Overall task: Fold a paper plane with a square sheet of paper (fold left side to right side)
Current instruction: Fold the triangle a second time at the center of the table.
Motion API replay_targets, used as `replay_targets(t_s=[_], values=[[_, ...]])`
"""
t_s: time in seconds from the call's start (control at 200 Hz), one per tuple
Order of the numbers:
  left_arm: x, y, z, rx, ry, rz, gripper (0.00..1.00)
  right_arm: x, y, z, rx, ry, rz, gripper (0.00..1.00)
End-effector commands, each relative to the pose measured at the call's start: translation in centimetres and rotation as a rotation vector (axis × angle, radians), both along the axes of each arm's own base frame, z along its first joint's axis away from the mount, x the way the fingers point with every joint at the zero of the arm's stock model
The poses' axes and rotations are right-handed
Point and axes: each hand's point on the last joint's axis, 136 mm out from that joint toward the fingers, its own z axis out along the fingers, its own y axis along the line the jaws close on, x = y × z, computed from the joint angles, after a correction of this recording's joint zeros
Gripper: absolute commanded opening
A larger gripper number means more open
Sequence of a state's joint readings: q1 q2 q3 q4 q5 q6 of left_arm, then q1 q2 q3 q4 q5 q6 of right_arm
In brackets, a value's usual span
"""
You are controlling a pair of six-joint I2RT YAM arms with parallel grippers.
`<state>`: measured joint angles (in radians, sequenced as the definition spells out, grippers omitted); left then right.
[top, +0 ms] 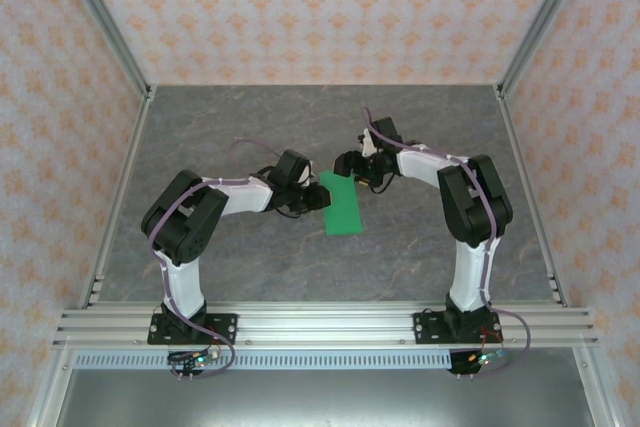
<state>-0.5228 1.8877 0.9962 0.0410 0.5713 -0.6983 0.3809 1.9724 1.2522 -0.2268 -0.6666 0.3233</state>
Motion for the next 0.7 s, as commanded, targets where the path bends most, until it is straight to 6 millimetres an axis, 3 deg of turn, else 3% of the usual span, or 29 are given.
replay_targets(t_s=[0.0, 0.17, 0.35, 0.465, 0.596, 0.696], values=[[-0.1, 0.7, -0.4, 0.036, -0.001, -0.002, 0.27, 0.2, 0.5, 0.0, 0.027, -0.005, 0.032, 0.73], [-0.1, 0.6, 0.1, 0.031, -0.016, -0.007, 0.27, -0.1, 1.2, 0.3, 0.081, -0.013, 0.048, 0.71], [0.2, 0.6, 1.8, 0.030, -0.063, -0.023, 0.29, -0.3, 1.3, 0.4, 0.094, -0.014, 0.055, 0.61], [0.4, 1.1, 3.6, 0.047, -0.122, -0.028, 0.33, -0.3, 1.0, 0.6, 0.079, -0.021, 0.053, 0.48], [0.1, 1.2, 6.0, 0.019, -0.211, -0.048, 0.47, -0.3, 0.9, 1.2, 0.071, -0.026, 0.056, 0.31], [-1.5, 1.2, 7.6, 0.042, -0.293, -0.116, 0.55, -0.5, 0.9, 1.7, 0.074, -0.018, 0.050, 0.19]])
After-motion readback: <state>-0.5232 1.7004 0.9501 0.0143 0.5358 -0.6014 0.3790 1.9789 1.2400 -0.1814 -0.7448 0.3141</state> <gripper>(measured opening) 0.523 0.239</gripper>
